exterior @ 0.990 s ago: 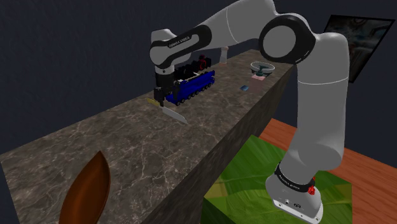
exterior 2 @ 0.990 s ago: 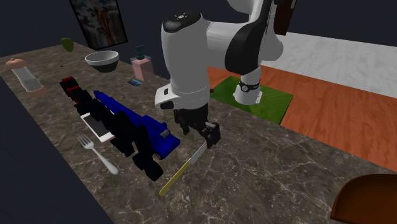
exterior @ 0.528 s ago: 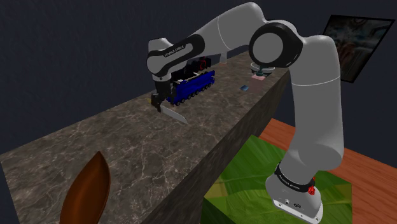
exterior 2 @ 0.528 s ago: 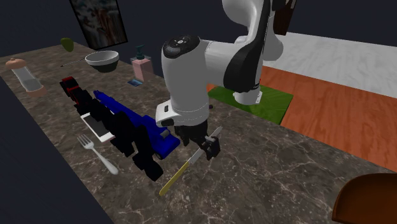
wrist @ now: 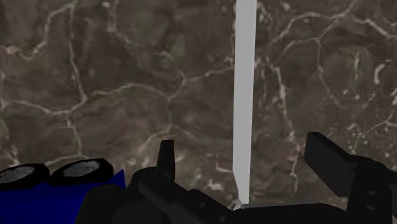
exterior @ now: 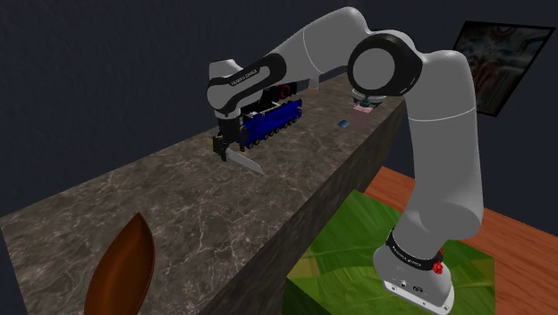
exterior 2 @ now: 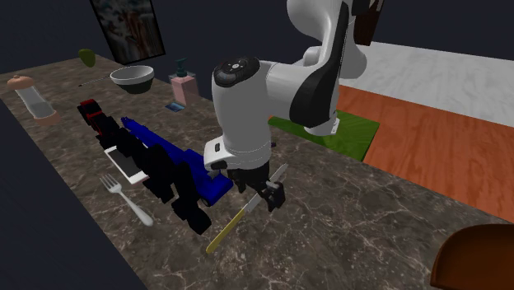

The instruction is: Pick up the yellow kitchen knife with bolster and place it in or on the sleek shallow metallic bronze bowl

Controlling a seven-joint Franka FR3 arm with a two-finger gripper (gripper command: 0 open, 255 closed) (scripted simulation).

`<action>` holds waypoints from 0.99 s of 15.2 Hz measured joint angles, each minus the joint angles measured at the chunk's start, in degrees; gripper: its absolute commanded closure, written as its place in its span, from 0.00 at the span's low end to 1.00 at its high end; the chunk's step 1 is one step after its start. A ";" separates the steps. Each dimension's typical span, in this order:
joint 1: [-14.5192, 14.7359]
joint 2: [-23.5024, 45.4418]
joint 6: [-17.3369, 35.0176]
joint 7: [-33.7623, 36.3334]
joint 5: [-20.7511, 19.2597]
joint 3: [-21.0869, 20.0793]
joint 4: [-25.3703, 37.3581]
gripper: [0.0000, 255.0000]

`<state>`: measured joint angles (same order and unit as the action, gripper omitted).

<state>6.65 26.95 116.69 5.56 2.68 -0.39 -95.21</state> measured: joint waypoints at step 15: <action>-0.10 -1.13 -1.87 -0.05 -0.02 0.05 0.76 1.00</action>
<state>6.55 25.82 114.82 5.51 2.66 -0.34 -94.45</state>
